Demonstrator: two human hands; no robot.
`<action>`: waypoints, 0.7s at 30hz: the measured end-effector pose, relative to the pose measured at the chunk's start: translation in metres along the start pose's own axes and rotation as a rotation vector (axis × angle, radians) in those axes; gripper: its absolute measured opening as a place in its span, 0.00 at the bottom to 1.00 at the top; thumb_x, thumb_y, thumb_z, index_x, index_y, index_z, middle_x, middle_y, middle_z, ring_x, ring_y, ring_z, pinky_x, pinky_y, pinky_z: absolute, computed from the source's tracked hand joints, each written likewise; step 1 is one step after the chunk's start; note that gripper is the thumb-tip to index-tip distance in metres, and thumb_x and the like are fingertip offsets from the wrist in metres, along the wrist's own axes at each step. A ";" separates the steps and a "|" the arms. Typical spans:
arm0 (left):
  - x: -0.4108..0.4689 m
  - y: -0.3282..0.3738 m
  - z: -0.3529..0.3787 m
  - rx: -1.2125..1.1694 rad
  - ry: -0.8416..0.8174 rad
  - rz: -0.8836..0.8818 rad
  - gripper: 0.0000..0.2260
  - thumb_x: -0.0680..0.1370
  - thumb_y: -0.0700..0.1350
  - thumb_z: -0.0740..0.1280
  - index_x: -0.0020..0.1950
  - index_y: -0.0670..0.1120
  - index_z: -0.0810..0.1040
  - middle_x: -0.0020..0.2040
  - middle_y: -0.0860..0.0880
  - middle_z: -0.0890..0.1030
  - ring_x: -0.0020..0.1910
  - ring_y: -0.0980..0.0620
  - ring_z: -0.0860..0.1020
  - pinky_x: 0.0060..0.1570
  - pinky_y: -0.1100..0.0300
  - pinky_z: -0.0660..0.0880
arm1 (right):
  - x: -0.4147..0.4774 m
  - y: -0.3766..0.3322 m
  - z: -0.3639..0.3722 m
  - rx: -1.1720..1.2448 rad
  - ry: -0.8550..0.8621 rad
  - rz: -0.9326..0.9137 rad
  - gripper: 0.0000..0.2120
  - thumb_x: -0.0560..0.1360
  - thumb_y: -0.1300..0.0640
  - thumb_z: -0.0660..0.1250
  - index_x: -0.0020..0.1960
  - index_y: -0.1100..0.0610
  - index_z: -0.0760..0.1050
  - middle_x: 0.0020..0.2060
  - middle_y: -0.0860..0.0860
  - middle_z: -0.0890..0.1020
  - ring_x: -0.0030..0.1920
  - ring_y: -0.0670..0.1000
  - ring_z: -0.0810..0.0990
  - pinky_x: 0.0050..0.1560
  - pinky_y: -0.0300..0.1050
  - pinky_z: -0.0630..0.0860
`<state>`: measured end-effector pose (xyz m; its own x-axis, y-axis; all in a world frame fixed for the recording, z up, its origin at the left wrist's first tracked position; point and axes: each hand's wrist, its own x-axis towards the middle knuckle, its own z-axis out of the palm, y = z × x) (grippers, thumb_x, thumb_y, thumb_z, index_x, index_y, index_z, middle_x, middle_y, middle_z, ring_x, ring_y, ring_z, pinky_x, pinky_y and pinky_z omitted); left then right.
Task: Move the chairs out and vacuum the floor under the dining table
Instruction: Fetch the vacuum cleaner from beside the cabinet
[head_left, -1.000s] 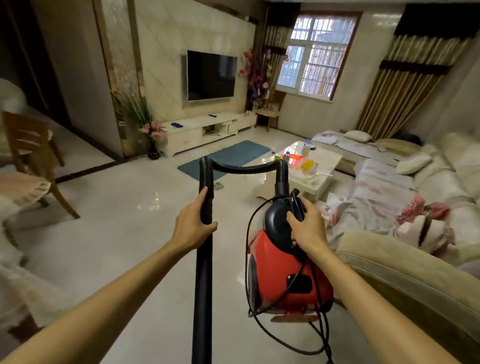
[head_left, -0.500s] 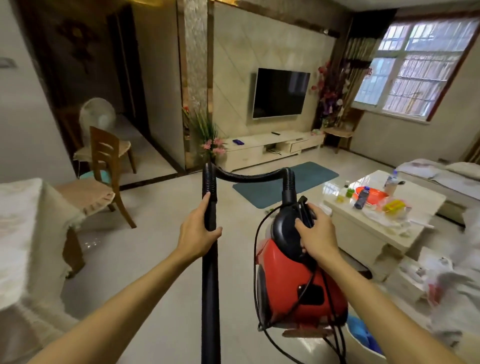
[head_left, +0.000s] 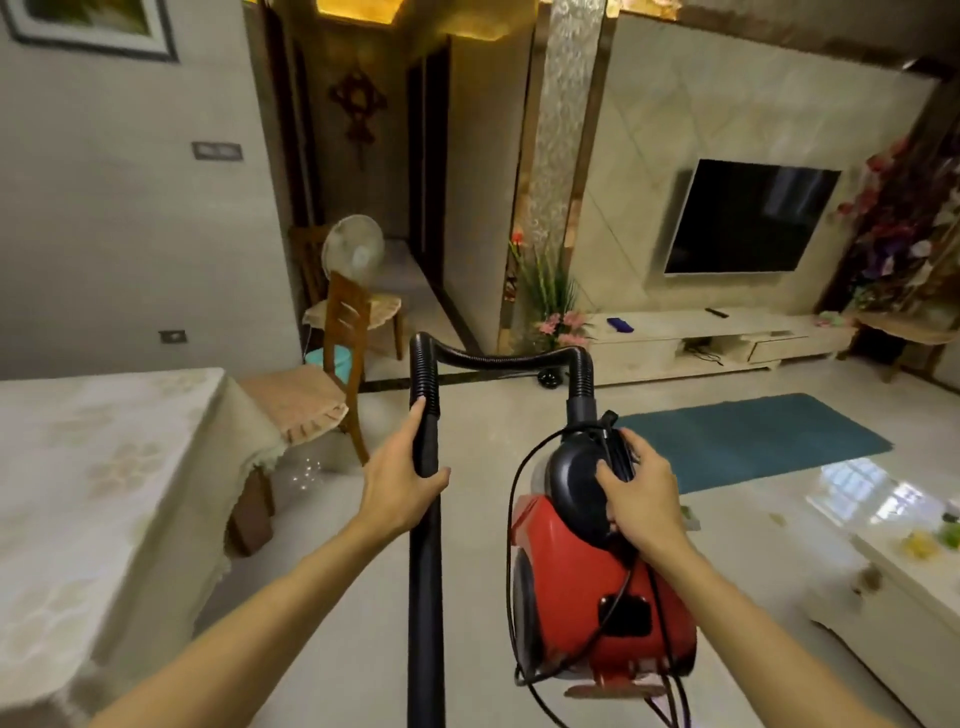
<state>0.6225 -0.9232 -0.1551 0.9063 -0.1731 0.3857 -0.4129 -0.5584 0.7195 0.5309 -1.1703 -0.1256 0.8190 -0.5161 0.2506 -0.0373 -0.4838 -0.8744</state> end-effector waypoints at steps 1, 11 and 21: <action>0.020 -0.010 0.003 0.008 0.013 0.000 0.43 0.71 0.41 0.76 0.80 0.50 0.55 0.69 0.47 0.74 0.63 0.49 0.75 0.59 0.58 0.73 | 0.019 0.001 0.015 0.011 -0.018 -0.010 0.16 0.76 0.68 0.67 0.62 0.59 0.75 0.48 0.58 0.81 0.45 0.54 0.81 0.34 0.30 0.74; 0.213 -0.087 0.033 0.016 0.026 -0.029 0.42 0.73 0.41 0.75 0.81 0.51 0.54 0.70 0.47 0.73 0.62 0.52 0.74 0.58 0.56 0.75 | 0.200 -0.009 0.139 0.093 -0.134 -0.032 0.19 0.77 0.67 0.65 0.53 0.42 0.70 0.38 0.56 0.80 0.23 0.45 0.74 0.22 0.38 0.72; 0.388 -0.139 0.089 0.020 0.061 -0.052 0.43 0.73 0.42 0.75 0.80 0.54 0.54 0.67 0.50 0.73 0.57 0.60 0.70 0.54 0.65 0.73 | 0.388 0.016 0.226 0.175 -0.161 0.041 0.17 0.78 0.65 0.64 0.63 0.49 0.71 0.39 0.56 0.80 0.21 0.48 0.74 0.21 0.43 0.71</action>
<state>1.0396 -0.9849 -0.1569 0.9190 -0.0939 0.3829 -0.3628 -0.5814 0.7283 0.9771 -1.2184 -0.1364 0.9001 -0.4065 0.1566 0.0161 -0.3282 -0.9445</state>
